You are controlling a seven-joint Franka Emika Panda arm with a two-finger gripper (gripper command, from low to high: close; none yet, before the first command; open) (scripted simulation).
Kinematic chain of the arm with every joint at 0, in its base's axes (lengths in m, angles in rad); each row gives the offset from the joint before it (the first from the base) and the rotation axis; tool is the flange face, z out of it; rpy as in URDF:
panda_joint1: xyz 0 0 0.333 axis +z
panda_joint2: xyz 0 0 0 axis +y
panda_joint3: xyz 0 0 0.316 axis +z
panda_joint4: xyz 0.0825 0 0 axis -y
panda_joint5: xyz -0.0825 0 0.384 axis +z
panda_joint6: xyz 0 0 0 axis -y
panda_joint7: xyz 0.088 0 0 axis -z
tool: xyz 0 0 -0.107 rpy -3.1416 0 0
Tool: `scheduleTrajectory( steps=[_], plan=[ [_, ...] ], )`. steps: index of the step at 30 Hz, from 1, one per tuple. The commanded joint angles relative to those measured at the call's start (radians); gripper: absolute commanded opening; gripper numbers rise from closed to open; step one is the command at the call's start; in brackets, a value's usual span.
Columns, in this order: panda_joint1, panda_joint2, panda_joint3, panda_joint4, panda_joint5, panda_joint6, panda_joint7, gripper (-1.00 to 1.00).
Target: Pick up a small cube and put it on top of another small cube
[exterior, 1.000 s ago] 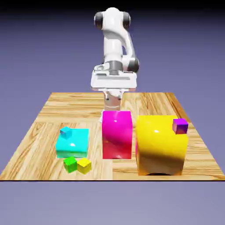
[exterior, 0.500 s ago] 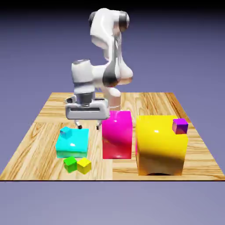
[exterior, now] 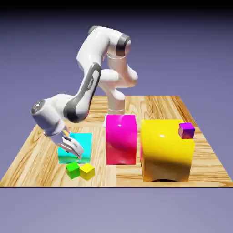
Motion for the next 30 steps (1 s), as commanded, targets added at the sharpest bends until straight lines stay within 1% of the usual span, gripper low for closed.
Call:
scheduleTrajectory(
  steps=[1, 10, 11, 14, 15, 16, 17, 20, 22, 23, 30],
  plan=[
    [0.000, 0.036, -0.018, 0.030, 0.018, -0.038, 0.001, 0.00],
    [0.002, 0.345, -0.169, 0.284, 0.168, -0.363, 0.012, 0.00],
    [0.002, 0.345, -0.169, 0.284, 0.168, -0.363, 0.012, 0.00],
    [0.042, 0.382, -0.134, 0.176, 0.220, -0.240, -0.025, 0.00],
    [0.043, 0.382, -0.133, 0.174, 0.221, -0.238, -0.026, 0.00],
    [0.043, 0.382, -0.133, 0.174, 0.221, -0.238, -0.026, -1.00],
    [0.043, 0.382, -0.133, 0.174, 0.221, -0.238, -0.026, -1.00],
    [0.003, 0.346, -0.168, 0.282, 0.169, -0.360, 0.011, -1.00],
    [0.002, 0.345, -0.169, 0.284, 0.168, -0.363, 0.012, -1.00],
    [0.018, 0.310, -0.185, 0.301, 0.172, -0.371, -0.015, -1.00],
    [0.087, 0.142, 0.069, 0.250, -0.122, -0.338, -0.232, -1.00]
  ],
)
